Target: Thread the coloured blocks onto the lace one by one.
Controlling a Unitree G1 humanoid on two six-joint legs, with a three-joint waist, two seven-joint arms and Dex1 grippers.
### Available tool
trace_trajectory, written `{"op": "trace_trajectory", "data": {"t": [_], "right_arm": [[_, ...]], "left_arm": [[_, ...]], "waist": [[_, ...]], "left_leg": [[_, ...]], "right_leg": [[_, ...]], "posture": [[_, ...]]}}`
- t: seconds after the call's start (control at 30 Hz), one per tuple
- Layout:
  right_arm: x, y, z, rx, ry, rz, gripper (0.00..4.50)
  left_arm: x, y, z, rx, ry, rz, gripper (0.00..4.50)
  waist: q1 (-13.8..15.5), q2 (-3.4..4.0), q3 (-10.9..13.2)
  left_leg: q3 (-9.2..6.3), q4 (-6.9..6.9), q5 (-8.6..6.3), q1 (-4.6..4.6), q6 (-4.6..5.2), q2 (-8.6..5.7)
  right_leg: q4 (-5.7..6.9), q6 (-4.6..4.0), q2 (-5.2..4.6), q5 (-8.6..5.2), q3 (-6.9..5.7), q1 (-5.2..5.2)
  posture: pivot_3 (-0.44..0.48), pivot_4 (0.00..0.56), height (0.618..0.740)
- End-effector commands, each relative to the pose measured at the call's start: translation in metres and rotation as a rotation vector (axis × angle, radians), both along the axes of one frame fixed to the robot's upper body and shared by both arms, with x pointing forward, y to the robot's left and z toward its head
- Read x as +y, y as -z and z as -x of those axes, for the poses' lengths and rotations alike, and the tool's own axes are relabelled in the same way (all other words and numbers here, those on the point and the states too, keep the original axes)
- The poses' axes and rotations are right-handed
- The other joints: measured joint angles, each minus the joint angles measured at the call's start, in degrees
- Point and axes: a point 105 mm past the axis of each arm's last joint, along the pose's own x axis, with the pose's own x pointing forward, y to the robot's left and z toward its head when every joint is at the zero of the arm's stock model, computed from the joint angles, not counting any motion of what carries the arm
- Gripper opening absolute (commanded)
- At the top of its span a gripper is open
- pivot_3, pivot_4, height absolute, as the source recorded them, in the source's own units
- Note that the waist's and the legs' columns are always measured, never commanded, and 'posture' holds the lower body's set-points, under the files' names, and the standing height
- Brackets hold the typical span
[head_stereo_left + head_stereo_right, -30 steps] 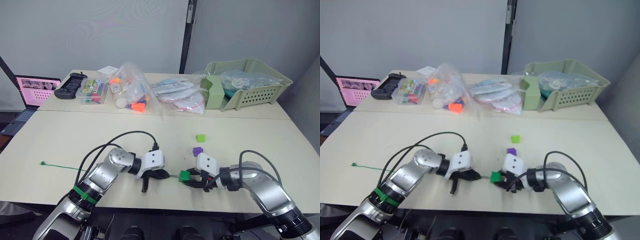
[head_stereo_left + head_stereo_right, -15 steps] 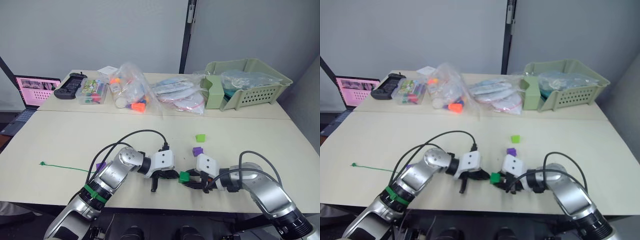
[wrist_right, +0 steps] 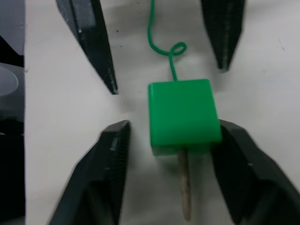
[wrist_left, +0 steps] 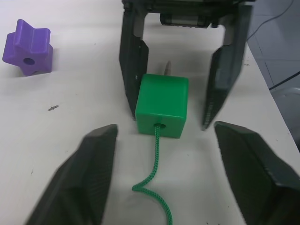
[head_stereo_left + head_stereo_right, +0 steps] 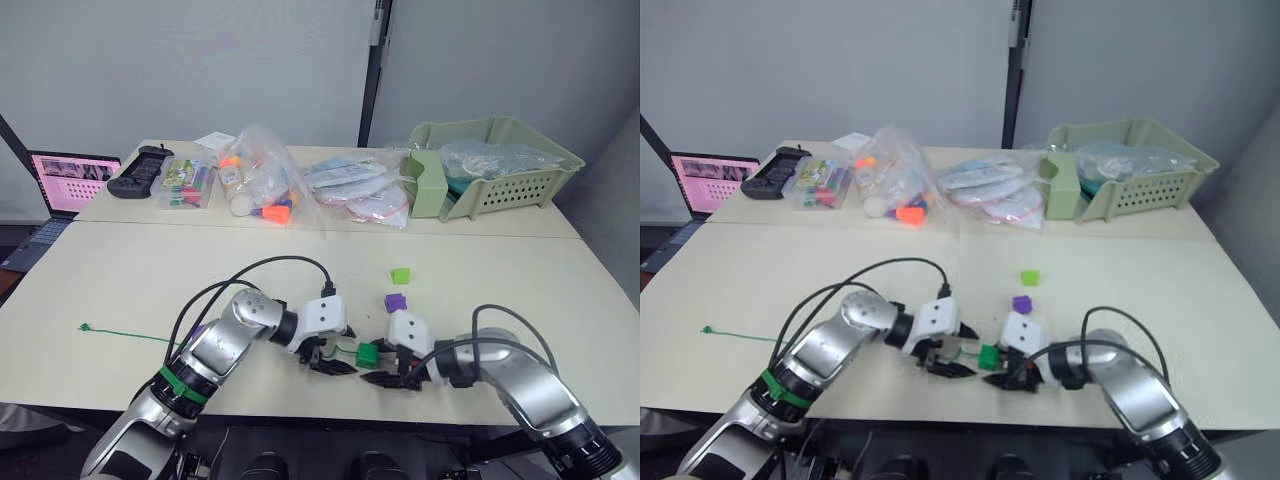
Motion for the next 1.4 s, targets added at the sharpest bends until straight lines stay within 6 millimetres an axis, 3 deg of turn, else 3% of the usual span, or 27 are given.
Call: {"op": "trace_trajectory", "data": {"t": [0.03,0.07,0.4,0.43,0.47,0.7,0.73,0.87,1.07,1.2,1.4], "right_arm": [[-0.004,-0.018,0.002,-0.057,0.012,-0.025,4.27],[-0.005,-0.02,0.003,-0.063,0.018,-0.026,4.44],[-0.036,-0.027,0.007,-0.076,0.097,0.009,4.44],[-0.036,-0.027,0.007,-0.075,0.095,0.01,4.5],[-0.036,-0.027,0.007,-0.075,0.094,0.009,4.5],[-0.033,-0.021,0.007,-0.072,0.08,0.011,4.5],[-0.032,-0.02,0.007,-0.072,0.078,0.011,4.5],[-0.029,-0.013,0.006,-0.073,0.051,0.034,3.34],[-0.031,-0.004,-0.002,-0.08,0.038,0.061,1.12],[-0.033,-0.003,-0.004,-0.086,0.031,0.07,0.0],[-0.036,-0.007,-0.005,-0.096,0.015,0.073,0.0]], "left_arm": [[-0.007,-0.008,-0.002,-0.077,0.033,-0.01,4.5],[-0.01,-0.006,-0.002,-0.077,0.034,-0.013,4.5],[-0.034,0.007,-0.005,-0.072,0.058,0.01,4.5],[-0.034,0.006,-0.004,-0.07,0.063,0.014,3.93],[-0.034,0.005,-0.004,-0.067,0.065,0.02,3.78],[-0.032,0.003,-0.004,-0.071,0.079,0.011,1.3],[-0.032,0.003,-0.004,-0.071,0.081,0.011,1.18],[-0.033,0.002,-0.003,-0.072,0.086,0.009,1.18],[-0.034,0.002,-0.001,-0.069,0.093,0.008,1.18],[-0.033,0.002,0.0,-0.068,0.095,0.004,1.18],[-0.02,-0.002,-0.004,-0.066,0.059,-0.011,1.18]], "waist": [[0.2,0.0,0.0],[0.3,0.0,0.0],[0.2,-0.01,0.0],[0.0,0.0,0.0],[-0.1,0.0,0.0],[0.2,0.0,0.0],[0.2,0.0,0.0],[0.2,0.0,0.0],[0.2,0.0,0.0],[0.2,-0.01,0.0],[0.2,0.0,0.0]], "left_leg": [[0.0,0.0,0.0,-0.01,0.0,-0.01],[-0.01,0.01,0.0,-0.03,0.0,-0.02],[0.01,0.05,0.0,-0.1,0.0,-0.06],[0.01,0.05,0.0,-0.08,0.0,-0.03],[0.01,0.04,0.0,-0.06,0.0,-0.01],[0.01,0.04,0.0,-0.08,0.0,-0.03],[0.01,0.04,0.0,-0.08,0.0,-0.03],[0.01,0.05,0.0,-0.08,0.0,-0.03],[0.02,0.05,0.0,-0.07,0.0,-0.03],[0.01,0.05,0.0,-0.08,0.0,-0.03],[0.0,0.05,0.0,-0.07,0.0,-0.03]], "right_leg": [[0.0,0.0,-0.01,0.0,0.0,0.0],[-0.01,0.0,-0.01,0.0,-0.01,0.0],[-0.06,0.02,-0.05,0.01,0.0,0.01],[-0.05,0.02,-0.03,0.01,0.01,-0.01],[-0.03,0.02,0.0,0.01,0.01,-0.01],[-0.03,0.03,0.0,0.0,0.01,-0.02],[-0.03,0.03,0.0,0.0,0.01,-0.02],[-0.04,0.03,-0.01,0.0,0.01,-0.01],[-0.04,0.03,-0.01,0.0,0.01,-0.01],[-0.03,0.02,0.0,0.01,0.0,-0.02],[-0.03,0.02,-0.01,0.01,0.0,-0.01]], "posture": [[0.0,0.15,0.74],[0.0,0.15,0.74],[0.0,0.15,0.74],[0.0,0.15,0.74],[0.0,0.15,0.74],[0.0,0.15,0.74],[0.0,0.15,0.74],[0.0,0.15,0.74],[0.0,0.15,0.74],[0.0,0.15,0.74],[0.0,0.15,0.74]]}}
